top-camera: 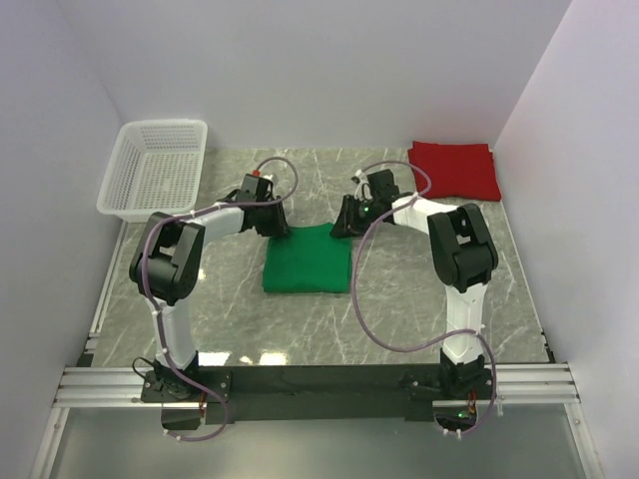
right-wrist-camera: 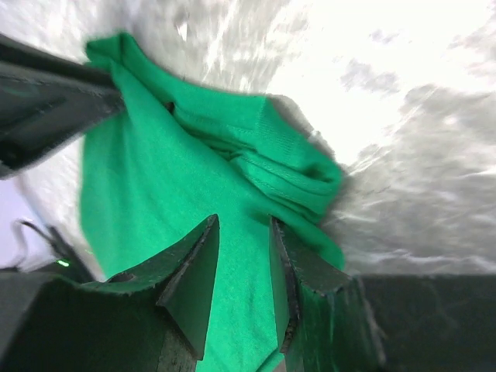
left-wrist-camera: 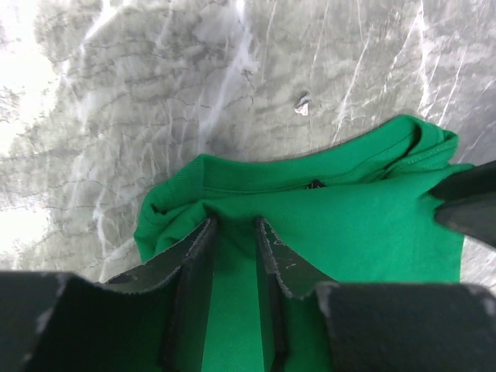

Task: Fold and stack the t-shirts
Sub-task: Fold the tshirt

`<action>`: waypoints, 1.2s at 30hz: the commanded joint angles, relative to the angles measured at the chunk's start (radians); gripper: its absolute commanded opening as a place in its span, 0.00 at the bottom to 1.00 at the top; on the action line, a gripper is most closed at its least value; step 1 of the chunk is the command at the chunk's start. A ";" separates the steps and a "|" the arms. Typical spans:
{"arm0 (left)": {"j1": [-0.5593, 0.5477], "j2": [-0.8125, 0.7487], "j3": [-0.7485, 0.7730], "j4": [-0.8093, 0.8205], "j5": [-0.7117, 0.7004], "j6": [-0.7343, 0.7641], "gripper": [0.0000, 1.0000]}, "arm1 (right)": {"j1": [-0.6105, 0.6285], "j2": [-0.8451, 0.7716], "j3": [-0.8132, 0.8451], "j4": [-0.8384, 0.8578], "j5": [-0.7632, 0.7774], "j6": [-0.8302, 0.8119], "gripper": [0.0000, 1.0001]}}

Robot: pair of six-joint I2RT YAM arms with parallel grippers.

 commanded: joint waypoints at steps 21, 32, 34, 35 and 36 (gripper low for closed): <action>-0.043 -0.580 -0.391 0.010 0.095 -0.210 0.59 | 0.141 -0.382 -0.359 0.353 -0.267 0.271 0.39; -0.100 -0.527 -0.658 0.090 0.014 -0.308 0.30 | 0.218 -0.140 -0.439 0.477 -0.281 0.256 0.39; -0.089 -0.505 -0.686 0.083 0.008 -0.327 0.25 | 0.193 -0.085 -0.461 0.498 -0.281 0.259 0.39; -0.086 -0.505 -0.704 0.076 0.000 -0.342 0.23 | 0.181 -0.071 -0.490 0.535 -0.286 0.273 0.39; -0.083 -0.511 -0.715 0.073 -0.006 -0.348 0.22 | 0.169 -0.053 -0.505 0.550 -0.289 0.278 0.39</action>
